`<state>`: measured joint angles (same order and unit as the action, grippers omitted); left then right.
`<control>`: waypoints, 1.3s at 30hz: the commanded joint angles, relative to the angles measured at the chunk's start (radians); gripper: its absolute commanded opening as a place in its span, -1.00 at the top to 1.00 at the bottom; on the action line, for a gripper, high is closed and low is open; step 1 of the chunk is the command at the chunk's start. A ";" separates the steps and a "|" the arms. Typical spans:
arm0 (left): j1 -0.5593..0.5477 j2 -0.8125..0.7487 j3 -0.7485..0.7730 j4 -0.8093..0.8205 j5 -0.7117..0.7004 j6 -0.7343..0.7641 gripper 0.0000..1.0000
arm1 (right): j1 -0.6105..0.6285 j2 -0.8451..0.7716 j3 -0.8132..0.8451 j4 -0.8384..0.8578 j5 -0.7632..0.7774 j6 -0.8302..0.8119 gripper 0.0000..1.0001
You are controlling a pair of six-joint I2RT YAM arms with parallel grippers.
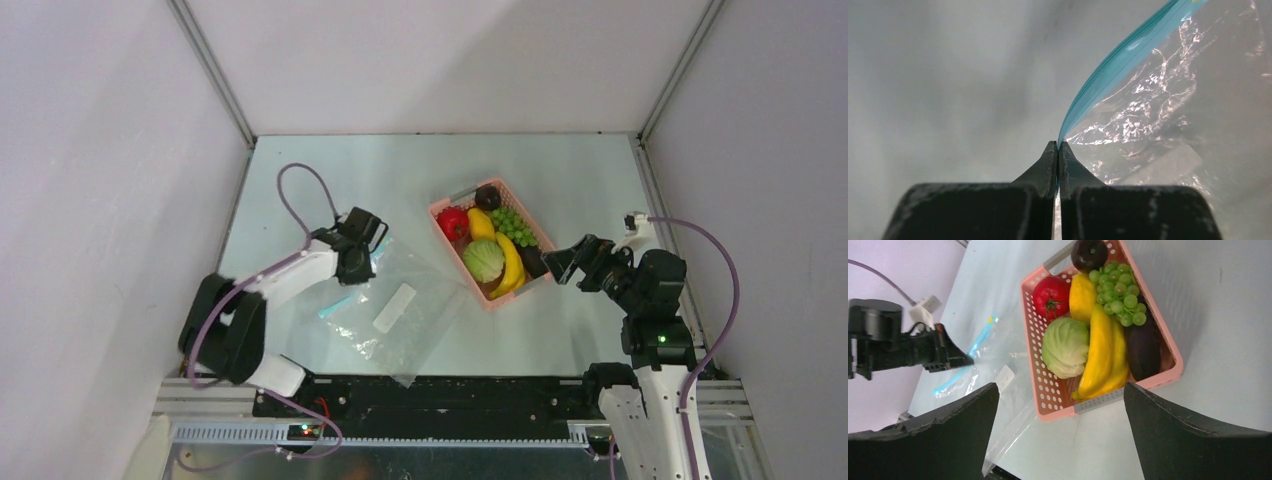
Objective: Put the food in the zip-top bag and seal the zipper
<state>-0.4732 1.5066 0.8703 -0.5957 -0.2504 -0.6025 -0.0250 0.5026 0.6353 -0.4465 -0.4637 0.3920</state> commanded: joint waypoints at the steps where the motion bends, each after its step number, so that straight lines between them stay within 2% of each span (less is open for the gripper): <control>1: -0.008 -0.222 0.132 -0.077 -0.166 -0.014 1.00 | 0.011 -0.006 0.000 0.075 -0.076 0.040 -1.00; 4: -0.009 -0.341 0.211 -0.109 -0.264 0.013 1.00 | 0.022 -0.007 -0.001 0.130 -0.105 0.084 -1.00; 9: -0.019 -0.446 0.280 -0.101 -0.260 0.056 1.00 | 0.141 0.080 -0.002 0.221 -0.140 0.173 -1.00; 12: -0.050 -0.497 0.276 -0.047 -0.216 0.092 1.00 | 0.312 0.134 -0.001 0.285 -0.028 0.201 -1.00; 16: -0.147 -0.515 0.251 0.033 -0.185 0.145 1.00 | 0.494 0.215 0.011 0.386 0.153 0.236 -1.00; 23: -0.315 -0.429 0.197 0.187 0.013 0.122 1.00 | 0.652 0.338 0.074 0.409 0.341 0.269 -0.94; 28: -0.409 -0.340 0.220 0.271 0.102 0.142 1.00 | 0.692 0.360 0.075 0.411 0.387 0.280 -0.94; 34: -0.455 -0.283 0.214 0.336 0.177 0.159 1.00 | 0.691 0.289 0.075 0.364 0.557 0.331 -0.91; 39: -0.498 -0.253 0.217 0.362 0.196 0.171 1.00 | 0.691 0.275 0.075 0.394 0.621 0.363 -0.77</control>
<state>-0.9382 1.2407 1.0733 -0.3065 -0.0910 -0.4686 0.6636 0.7879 0.6655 -0.0982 0.0547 0.7143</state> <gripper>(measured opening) 0.007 0.903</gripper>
